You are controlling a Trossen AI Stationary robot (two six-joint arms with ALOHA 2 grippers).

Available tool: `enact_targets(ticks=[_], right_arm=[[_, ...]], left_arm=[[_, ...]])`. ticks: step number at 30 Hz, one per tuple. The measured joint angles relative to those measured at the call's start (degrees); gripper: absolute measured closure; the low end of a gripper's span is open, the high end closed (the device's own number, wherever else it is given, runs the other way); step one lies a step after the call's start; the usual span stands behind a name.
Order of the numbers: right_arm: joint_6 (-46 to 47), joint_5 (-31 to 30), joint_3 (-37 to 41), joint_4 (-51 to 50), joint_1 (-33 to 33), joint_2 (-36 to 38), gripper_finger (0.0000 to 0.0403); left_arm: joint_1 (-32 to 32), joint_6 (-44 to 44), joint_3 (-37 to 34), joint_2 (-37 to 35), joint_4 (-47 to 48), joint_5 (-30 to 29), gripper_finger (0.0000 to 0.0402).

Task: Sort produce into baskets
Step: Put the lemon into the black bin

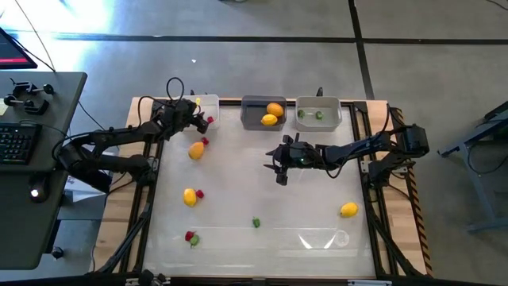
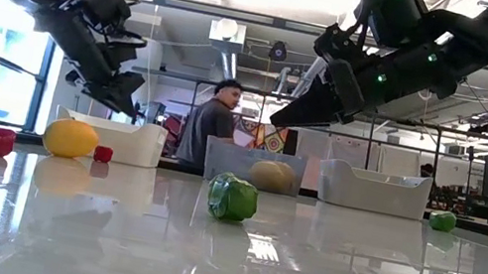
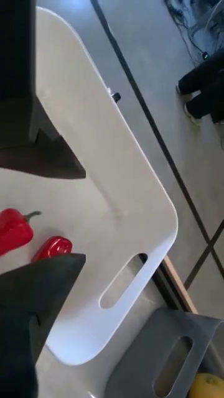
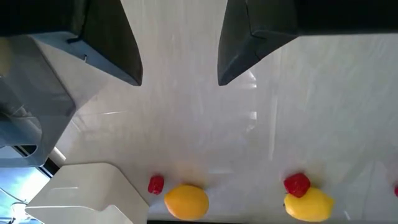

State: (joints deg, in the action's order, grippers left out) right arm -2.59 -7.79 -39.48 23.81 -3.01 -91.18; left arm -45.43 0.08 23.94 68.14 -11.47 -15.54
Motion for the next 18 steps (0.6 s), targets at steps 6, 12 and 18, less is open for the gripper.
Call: enact_targets(ticks=[6,12,18], right_arm=[[0.6,0.0,0.0,0.0,0.0,0.0,0.0201],[2.3,0.0,0.0,0.0,0.0,0.0,0.0201],[2.3,0.0,0.0,0.0,-0.3,0.0,0.0201]], left_arm=[[0.6,2.0,0.0,-0.2,-1.7,0.6,0.0181],[6.2,5.6,0.0,-4.5,-2.1,6.1,0.0183],[15.2,3.0,0.0,-10.7,6.4,3.7,0.0183]])
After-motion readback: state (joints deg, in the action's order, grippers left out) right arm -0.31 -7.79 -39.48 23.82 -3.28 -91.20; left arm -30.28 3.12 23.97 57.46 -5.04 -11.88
